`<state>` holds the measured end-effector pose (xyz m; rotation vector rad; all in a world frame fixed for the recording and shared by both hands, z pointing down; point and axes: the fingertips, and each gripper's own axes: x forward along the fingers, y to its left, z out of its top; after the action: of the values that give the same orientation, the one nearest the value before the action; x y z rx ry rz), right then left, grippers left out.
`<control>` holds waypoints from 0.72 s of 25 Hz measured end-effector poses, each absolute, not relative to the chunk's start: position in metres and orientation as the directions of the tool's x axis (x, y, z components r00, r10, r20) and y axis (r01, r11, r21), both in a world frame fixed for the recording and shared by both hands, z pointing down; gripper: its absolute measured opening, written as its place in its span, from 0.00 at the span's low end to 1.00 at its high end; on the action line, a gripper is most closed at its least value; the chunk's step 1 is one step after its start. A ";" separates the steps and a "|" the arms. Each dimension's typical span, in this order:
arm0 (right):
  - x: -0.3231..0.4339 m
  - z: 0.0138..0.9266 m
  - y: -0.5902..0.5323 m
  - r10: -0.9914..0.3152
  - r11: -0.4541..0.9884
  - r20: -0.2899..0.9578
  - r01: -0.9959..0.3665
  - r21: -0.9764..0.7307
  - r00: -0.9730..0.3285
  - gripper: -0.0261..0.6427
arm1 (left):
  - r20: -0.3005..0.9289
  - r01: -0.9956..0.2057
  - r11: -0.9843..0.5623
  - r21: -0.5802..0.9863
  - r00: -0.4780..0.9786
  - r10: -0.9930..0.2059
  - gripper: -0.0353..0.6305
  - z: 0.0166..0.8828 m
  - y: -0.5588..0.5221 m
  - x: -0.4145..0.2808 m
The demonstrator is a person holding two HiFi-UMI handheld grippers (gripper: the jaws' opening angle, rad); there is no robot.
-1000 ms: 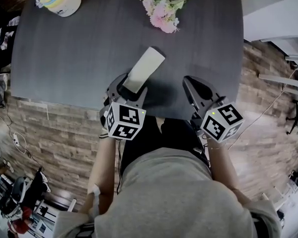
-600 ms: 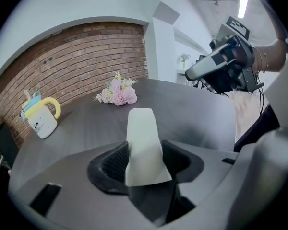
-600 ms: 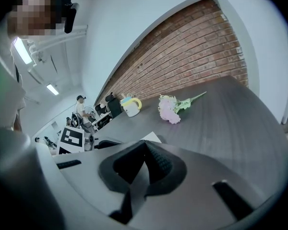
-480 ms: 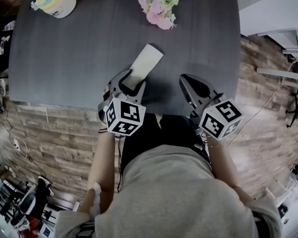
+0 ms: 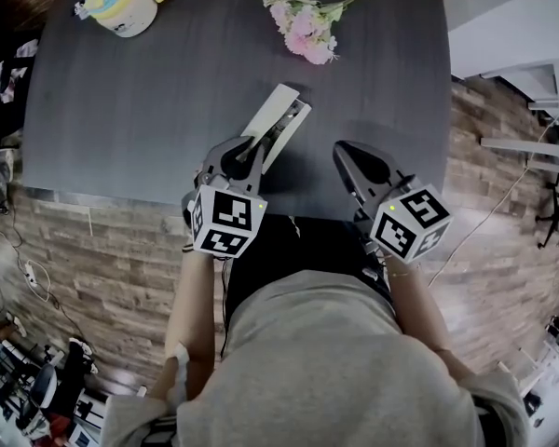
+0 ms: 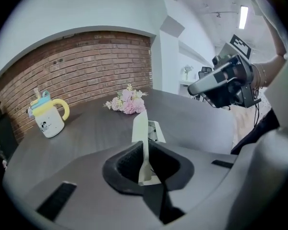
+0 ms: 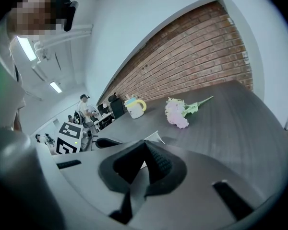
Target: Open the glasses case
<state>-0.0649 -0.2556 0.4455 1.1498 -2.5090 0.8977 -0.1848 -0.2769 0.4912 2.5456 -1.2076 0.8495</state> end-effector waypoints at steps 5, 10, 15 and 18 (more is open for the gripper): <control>-0.074 0.440 -0.257 -0.594 0.526 0.440 -0.739 -0.420 -0.673 0.05 | 0.558 -0.796 -0.601 -0.080 0.464 -0.688 0.12 0.483 -0.289 -0.209; -0.082 0.436 -0.259 -0.586 0.553 0.427 -0.726 -0.410 -0.688 0.05 | 0.575 -0.829 -0.554 -0.081 0.415 -0.705 0.12 0.485 -0.295 -0.230; -0.087 0.429 -0.265 -0.591 0.570 0.412 -0.721 -0.395 -0.693 0.05 | 0.588 -0.863 -0.503 -0.045 0.384 -0.712 0.11 0.483 -0.296 -0.241; -0.090 0.425 -0.268 -0.596 0.580 0.395 -0.715 -0.391 -0.699 0.05 | 0.567 -0.880 -0.476 -0.008 0.387 -0.727 0.11 0.475 -0.297 -0.244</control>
<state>-0.0897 -0.2677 0.4252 1.0918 -2.5905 0.7877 -0.2439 -0.2971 0.4746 2.3562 -1.4089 0.7396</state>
